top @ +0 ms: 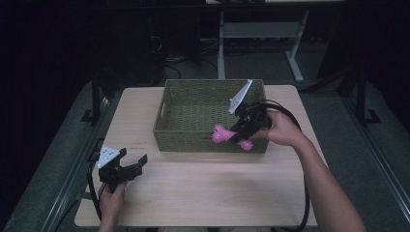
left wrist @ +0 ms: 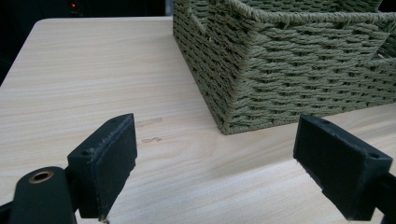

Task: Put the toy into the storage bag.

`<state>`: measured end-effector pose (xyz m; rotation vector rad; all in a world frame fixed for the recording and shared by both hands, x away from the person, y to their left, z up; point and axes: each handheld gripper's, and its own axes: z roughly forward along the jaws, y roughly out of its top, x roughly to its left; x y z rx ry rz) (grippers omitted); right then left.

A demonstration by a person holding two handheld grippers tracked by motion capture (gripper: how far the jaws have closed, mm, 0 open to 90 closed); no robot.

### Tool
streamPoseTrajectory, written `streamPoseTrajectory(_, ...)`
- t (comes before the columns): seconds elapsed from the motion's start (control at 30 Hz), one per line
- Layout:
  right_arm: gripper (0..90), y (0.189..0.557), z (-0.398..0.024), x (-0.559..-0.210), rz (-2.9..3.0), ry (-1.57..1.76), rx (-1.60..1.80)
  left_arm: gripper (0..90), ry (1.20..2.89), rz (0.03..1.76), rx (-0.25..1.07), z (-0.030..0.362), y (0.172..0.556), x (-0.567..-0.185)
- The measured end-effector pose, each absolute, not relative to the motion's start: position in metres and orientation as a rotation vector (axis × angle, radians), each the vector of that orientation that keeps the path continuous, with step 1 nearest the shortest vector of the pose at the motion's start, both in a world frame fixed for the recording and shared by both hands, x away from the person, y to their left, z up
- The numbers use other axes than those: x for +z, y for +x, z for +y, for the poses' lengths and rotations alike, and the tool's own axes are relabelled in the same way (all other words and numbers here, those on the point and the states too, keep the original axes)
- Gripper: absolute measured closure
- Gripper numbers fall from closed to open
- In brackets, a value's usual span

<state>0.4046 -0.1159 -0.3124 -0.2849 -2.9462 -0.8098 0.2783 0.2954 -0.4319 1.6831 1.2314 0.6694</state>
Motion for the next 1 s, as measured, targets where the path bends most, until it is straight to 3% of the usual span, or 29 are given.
streamPoseTrajectory(1.0,58.2,0.452,-0.107,-0.297,-2.968,-0.325,-0.744,13.0,1.682,1.229,0.668,0.296,0.278,-0.432)
